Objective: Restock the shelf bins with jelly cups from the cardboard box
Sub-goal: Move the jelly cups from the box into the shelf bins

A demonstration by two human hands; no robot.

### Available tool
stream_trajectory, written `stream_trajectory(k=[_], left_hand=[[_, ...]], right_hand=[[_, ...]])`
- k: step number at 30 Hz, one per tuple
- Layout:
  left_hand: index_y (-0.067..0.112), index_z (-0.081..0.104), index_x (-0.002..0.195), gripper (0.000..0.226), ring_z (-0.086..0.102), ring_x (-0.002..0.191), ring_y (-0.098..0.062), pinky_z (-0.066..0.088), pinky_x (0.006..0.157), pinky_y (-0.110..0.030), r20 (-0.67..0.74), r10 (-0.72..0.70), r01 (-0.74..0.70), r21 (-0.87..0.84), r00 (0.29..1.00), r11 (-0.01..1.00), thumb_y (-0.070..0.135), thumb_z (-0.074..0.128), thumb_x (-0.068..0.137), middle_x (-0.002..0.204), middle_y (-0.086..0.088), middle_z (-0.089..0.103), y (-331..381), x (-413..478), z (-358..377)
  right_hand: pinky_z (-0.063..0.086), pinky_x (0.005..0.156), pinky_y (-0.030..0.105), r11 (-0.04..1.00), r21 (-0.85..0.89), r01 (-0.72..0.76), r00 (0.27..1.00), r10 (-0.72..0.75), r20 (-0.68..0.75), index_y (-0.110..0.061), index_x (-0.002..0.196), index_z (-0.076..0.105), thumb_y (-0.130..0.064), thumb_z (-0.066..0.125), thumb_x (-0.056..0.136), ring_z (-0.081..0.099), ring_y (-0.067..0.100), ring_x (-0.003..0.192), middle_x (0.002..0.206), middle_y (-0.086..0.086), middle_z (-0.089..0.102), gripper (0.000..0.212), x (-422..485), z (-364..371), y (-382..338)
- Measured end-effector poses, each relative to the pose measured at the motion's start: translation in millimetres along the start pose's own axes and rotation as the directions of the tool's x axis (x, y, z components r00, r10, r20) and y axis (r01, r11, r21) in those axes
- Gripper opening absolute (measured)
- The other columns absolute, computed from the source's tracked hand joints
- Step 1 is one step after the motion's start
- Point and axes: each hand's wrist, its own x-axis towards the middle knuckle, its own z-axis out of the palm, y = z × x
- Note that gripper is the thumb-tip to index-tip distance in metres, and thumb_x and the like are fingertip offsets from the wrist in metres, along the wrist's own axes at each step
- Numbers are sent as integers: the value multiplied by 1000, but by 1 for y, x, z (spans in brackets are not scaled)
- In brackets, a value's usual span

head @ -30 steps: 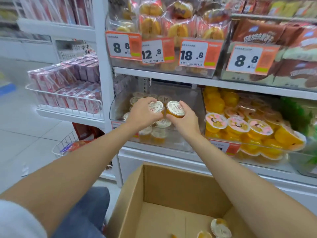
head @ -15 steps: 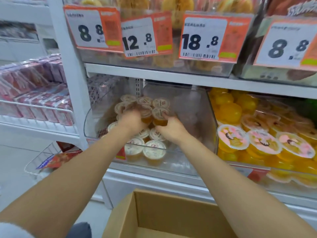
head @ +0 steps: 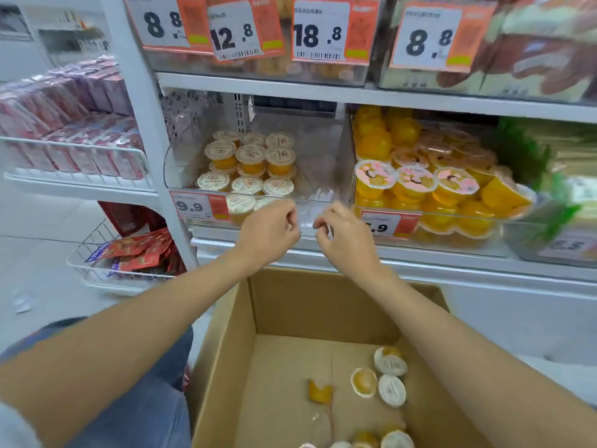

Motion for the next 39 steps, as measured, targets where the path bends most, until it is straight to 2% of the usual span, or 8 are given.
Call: stream_trajectory(k=[5,10,21,27,32,34,36,39], left_hand=[[22,50,73,13,55,71,-17,44,64,-32,365,-162,179,-15,917,984,15,61,74,69,9,55,-15,-72,86],[22,60,89,16,61,93,-20,50,82,-31,737,-358,362,164,574,918,9,55,81,90,4,59,-53,-133,180],[15,37,146,64,51,124,-19,36,91,-15,795,-550,645,285,254,709,34,64,90,139,-5,53,-62,-217,311],[15,63,102,25,59,87,-22,44,77,-24,728,-615,700,267,304,662,18,70,79,99,-6,60,-75,-215,324],[5,57,69,13,48,55,-21,43,38,-19,679,-696,920,77,234,385,-3,58,79,70,-11,50,-77,-211,319],[16,58,81,16,51,67,-16,44,51,-17,699,-660,869,111,276,482,3,66,80,78,-3,53,-72,-200,305],[25,53,87,26,54,80,-15,42,63,-18,673,-644,842,57,364,536,14,75,78,84,4,57,-73,-190,290],[26,50,88,30,53,83,-17,39,63,-19,631,-606,830,-110,484,548,22,78,77,91,2,60,-70,-163,252]], right_hand=[[49,75,32,965,-82,-249,867,260,425,-18,93,68,-14,51,89,61,19,87,99,-3,59,18,-112,24,47],[50,83,31,834,-275,-478,522,521,675,-18,104,68,-15,49,90,61,22,102,112,2,61,23,-211,57,107],[9,120,45,884,-455,-107,246,467,849,-24,153,17,4,45,88,5,34,147,160,12,2,76,-293,145,156],[24,111,43,851,-525,-29,385,494,779,-14,135,45,-7,44,90,34,35,128,137,16,39,46,-302,161,162],[32,106,38,873,-443,-205,485,484,729,-17,135,40,-1,51,86,43,32,122,130,13,49,53,-295,160,162],[39,102,37,715,-255,-651,435,626,647,-19,137,40,-10,63,85,47,32,120,130,12,52,57,-281,155,158],[46,97,35,194,55,-979,186,758,625,-22,141,40,-18,75,79,56,30,114,132,8,52,72,-259,143,147],[54,77,27,-267,305,-914,67,642,763,-29,137,44,-14,72,82,65,22,86,124,7,56,63,-222,116,122]])
